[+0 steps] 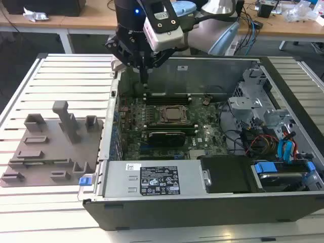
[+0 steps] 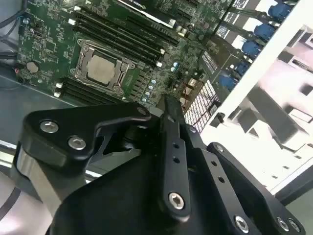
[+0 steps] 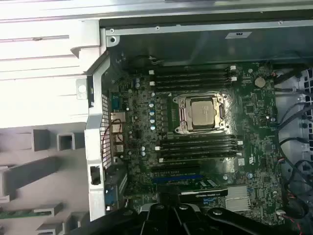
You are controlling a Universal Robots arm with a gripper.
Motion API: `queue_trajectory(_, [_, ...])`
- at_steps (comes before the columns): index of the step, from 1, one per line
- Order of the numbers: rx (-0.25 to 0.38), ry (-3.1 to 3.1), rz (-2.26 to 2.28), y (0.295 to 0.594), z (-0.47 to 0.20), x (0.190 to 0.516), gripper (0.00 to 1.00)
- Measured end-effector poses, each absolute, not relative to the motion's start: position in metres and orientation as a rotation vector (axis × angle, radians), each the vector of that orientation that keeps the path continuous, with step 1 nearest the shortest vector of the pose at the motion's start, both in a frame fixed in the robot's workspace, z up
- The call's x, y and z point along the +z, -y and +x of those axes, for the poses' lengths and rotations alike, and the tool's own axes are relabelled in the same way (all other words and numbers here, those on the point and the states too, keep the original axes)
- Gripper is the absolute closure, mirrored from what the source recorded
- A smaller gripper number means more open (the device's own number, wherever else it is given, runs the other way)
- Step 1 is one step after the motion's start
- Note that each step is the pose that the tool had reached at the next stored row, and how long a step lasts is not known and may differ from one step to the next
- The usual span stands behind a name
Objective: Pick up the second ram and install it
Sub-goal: 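Reach for the second ram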
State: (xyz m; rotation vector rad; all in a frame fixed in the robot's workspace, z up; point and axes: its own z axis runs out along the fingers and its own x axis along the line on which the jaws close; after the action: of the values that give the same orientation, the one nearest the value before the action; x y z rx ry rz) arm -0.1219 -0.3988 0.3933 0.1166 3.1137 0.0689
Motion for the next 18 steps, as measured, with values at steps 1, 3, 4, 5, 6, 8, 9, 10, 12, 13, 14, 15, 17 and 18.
queue_trajectory(1, [0.069, -3.114, 0.117, 0.399, -0.135, 0.393, 0.89])
queue_trajectory(3, [0.069, -3.113, 0.117, 0.399, -0.164, 0.393, 0.89])
queue_trajectory(4, [0.069, -3.113, 0.116, 0.399, -0.172, 0.393, 0.89])
queue_trajectory(5, [0.069, -3.113, 0.117, 0.399, -0.180, 0.393, 0.89])
queue_trajectory(6, [0.069, -3.113, 0.116, 0.399, -0.188, 0.393, 0.89])
queue_trajectory(8, [0.069, -3.113, 0.116, 0.399, -0.208, 0.393, 0.89])
queue_trajectory(9, [0.069, -3.112, 0.117, 0.399, -0.215, 0.393, 0.89])
queue_trajectory(10, [0.069, -3.113, 0.117, 0.399, -0.220, 0.393, 0.89])
queue_trajectory(12, [0.069, -3.113, 0.116, 0.399, -0.226, 0.393, 0.89])
queue_trajectory(13, [0.069, -3.113, 0.117, 0.399, -0.232, 0.393, 0.89])
queue_trajectory(14, [0.069, -3.113, 0.117, 0.399, -0.235, 0.393, 0.89])
queue_trajectory(15, [0.069, -3.113, 0.117, 0.399, -0.237, 0.393, 0.89])
queue_trajectory(17, [0.069, -3.113, 0.116, 0.399, -0.249, 0.393, 0.89])
queue_trajectory(18, [0.069, -3.113, 0.117, 0.399, -0.256, 0.393, 0.89])
